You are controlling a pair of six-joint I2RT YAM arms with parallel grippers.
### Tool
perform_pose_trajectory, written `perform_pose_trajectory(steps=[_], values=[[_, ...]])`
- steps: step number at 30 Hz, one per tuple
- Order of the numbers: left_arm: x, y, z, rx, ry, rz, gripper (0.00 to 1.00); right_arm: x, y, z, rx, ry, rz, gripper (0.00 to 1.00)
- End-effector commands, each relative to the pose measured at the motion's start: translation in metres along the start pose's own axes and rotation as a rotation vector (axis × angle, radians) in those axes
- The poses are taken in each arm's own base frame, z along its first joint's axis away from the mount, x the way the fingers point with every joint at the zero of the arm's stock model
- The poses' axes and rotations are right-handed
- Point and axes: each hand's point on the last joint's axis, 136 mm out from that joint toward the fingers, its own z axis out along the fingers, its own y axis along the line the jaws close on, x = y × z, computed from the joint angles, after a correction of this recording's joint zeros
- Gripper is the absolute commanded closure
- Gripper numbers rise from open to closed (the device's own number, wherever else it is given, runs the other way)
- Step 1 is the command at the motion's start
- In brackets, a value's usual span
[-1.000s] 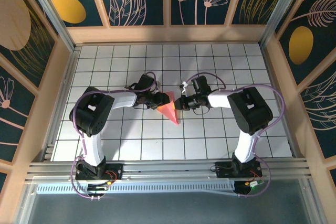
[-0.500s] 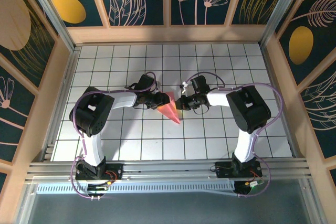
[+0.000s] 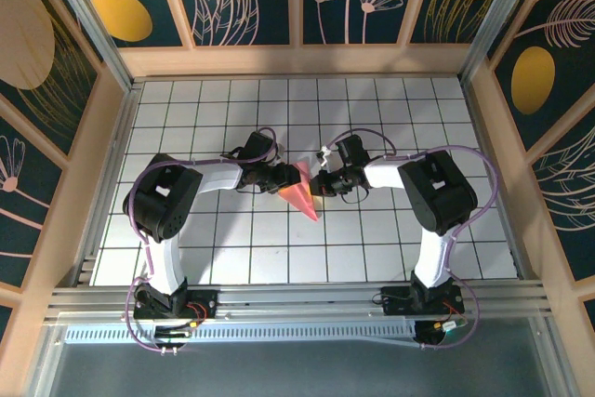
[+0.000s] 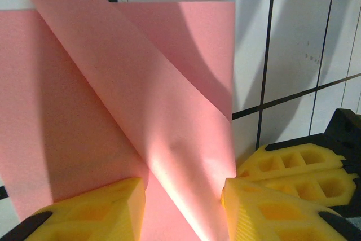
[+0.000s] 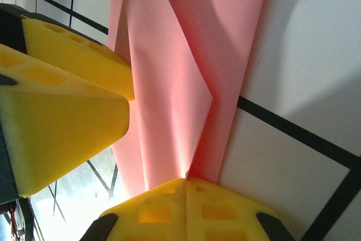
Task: Fold a paper plane with a square sheet of paper (fold left side to right side)
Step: Fourth fold the wing at the center of the table.
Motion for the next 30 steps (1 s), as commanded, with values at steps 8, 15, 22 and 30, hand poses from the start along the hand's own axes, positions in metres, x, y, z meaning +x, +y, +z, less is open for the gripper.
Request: perform_pose_trajectory(steps=[8,15,22,30], values=[[0.0114,0.0422,0.0107,-0.14,0.026,-0.034,0.58,0.0005,0.0029,-0.0027,0.019,-0.001,-0.012,0.95],[0.0113,0.0433,0.0104,-0.145,0.026,-0.031,0.58,0.0027,0.0055,-0.0061,0.019,0.0,-0.011,0.95],[0.0123,0.0436,0.0104,-0.15,0.027,-0.029,0.58,0.0057,0.0066,-0.0065,0.017,0.004,-0.007,0.95],[0.0123,0.0444,0.0105,-0.152,0.027,-0.03,0.57,0.008,0.0034,-0.0041,0.025,0.01,-0.001,0.95]])
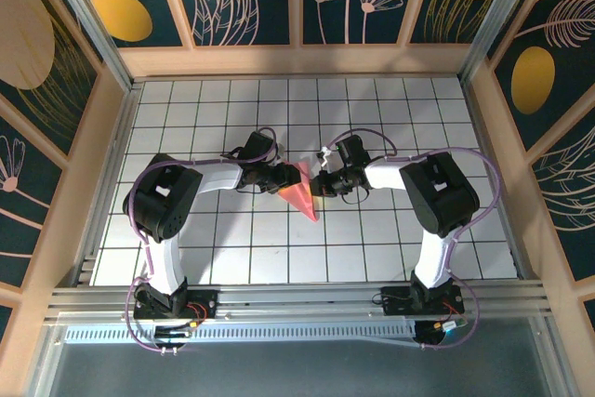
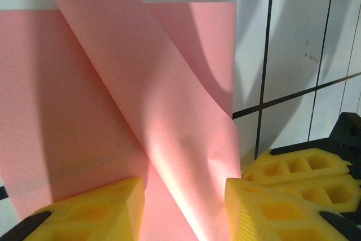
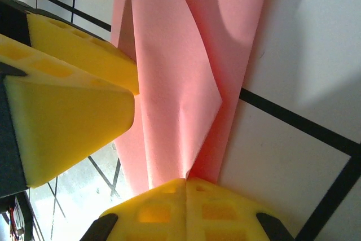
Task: Fold a paper plane with a square sheet of paper (fold left side to right side)
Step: Fourth fold the wing at the center of the table.
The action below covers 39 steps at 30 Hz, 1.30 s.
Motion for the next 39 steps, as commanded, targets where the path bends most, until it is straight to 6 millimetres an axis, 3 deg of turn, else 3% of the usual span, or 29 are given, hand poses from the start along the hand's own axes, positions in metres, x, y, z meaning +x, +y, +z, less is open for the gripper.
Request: perform_pose_trajectory(steps=[1,13,22,39], values=[[0.012,0.045,0.01,-0.153,0.027,-0.036,0.57,0.006,0.001,-0.001,0.017,0.012,0.002,0.95],[0.012,0.045,0.01,-0.154,0.026,-0.036,0.57,0.0,-0.003,0.002,0.037,0.007,0.002,0.95],[0.01,0.043,0.009,-0.148,0.021,-0.033,0.57,0.012,-0.011,0.007,0.057,0.035,0.026,0.95],[-0.007,0.001,-0.007,-0.023,-0.038,-0.015,0.51,0.042,-0.049,0.019,0.198,0.133,0.138,0.97]])
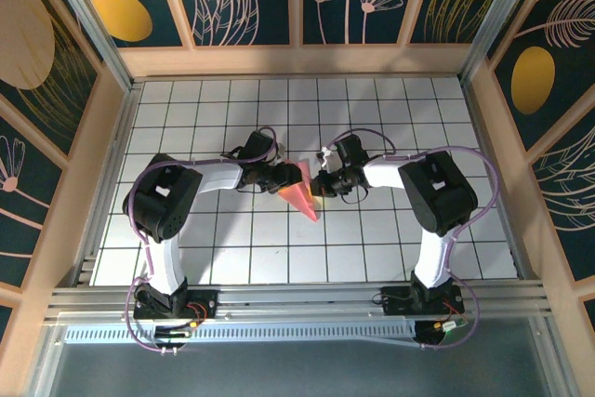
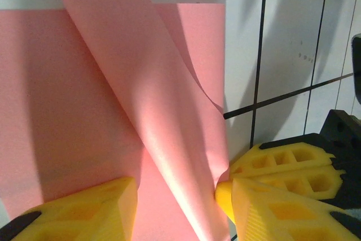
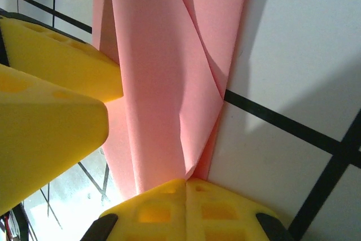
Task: Fold a paper plane with a square sheet of paper (fold left side to right side)
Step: Fourth fold the wing at the center of the table.
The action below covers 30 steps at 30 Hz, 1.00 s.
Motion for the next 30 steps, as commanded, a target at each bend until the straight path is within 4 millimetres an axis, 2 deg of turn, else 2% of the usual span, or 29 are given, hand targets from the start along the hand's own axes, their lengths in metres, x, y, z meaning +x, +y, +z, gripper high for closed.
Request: perform_pose_trajectory(steps=[1,6,8,10,14,17,21,30], values=[[-0.008,0.001,-0.009,-0.03,-0.046,-0.006,0.5,0.04,-0.044,0.019,0.165,0.119,0.102,0.98],[-0.02,-0.011,-0.027,-0.049,-0.105,0.024,0.48,0.041,-0.046,0.02,0.171,0.122,0.105,1.0],[-0.023,-0.012,-0.032,-0.059,-0.124,0.035,0.5,0.041,-0.046,0.021,0.171,0.121,0.104,1.0],[-0.023,-0.017,-0.034,-0.034,-0.126,0.046,0.59,0.042,-0.046,0.021,0.173,0.125,0.103,1.0],[-0.013,-0.035,-0.027,0.08,-0.07,0.058,0.85,0.042,-0.048,0.021,0.187,0.124,0.105,1.0],[-0.005,-0.047,-0.016,0.141,-0.019,0.075,0.93,0.042,-0.05,0.021,0.194,0.124,0.11,1.0],[-0.002,-0.049,-0.001,0.144,0.014,0.08,0.94,0.044,-0.052,0.021,0.202,0.129,0.115,1.0],[0.0,-0.023,0.017,0.06,0.031,0.06,0.95,0.048,-0.053,0.021,0.218,0.143,0.109,1.0]])
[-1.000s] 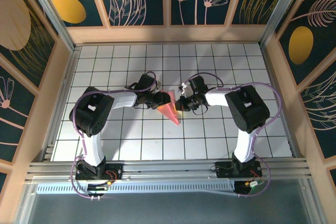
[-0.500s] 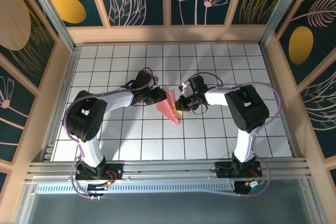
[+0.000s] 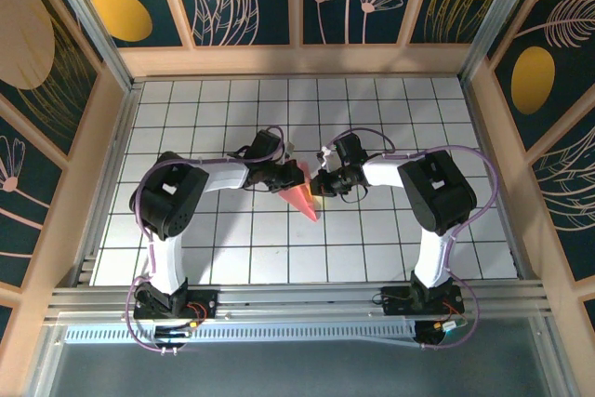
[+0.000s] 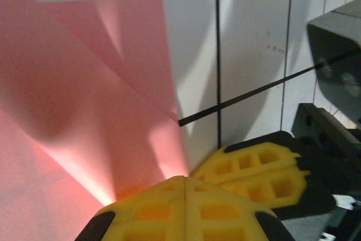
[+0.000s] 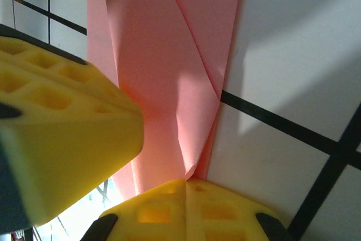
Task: Fold a paper plane with a square sheet of paper (fold left side to right side)
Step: Fourth fold the wing at the center of the table.
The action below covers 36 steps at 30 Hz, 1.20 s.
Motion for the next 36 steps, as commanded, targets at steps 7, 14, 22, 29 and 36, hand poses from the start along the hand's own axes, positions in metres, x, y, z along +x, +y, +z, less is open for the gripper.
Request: perform_pose_trajectory(steps=[7,14,22,29,36], values=[[0.001,0.025,0.007,-0.102,0.003,0.001,0.95,0.048,-0.057,0.021,0.235,0.136,0.084,1.0],[0.005,0.037,0.01,-0.129,0.007,-0.009,0.95,0.049,-0.057,0.021,0.232,0.143,0.08,1.0],[0.016,0.057,0.012,-0.183,0.015,-0.027,0.97,0.039,-0.038,0.016,0.165,0.114,0.066,1.0],[0.023,0.068,0.011,-0.208,0.02,-0.036,0.99,0.011,-0.005,0.0,0.068,0.034,0.027,0.92],[0.025,0.07,0.011,-0.216,0.02,-0.037,0.99,-0.009,0.022,-0.022,-0.043,-0.046,0.01,0.76]])
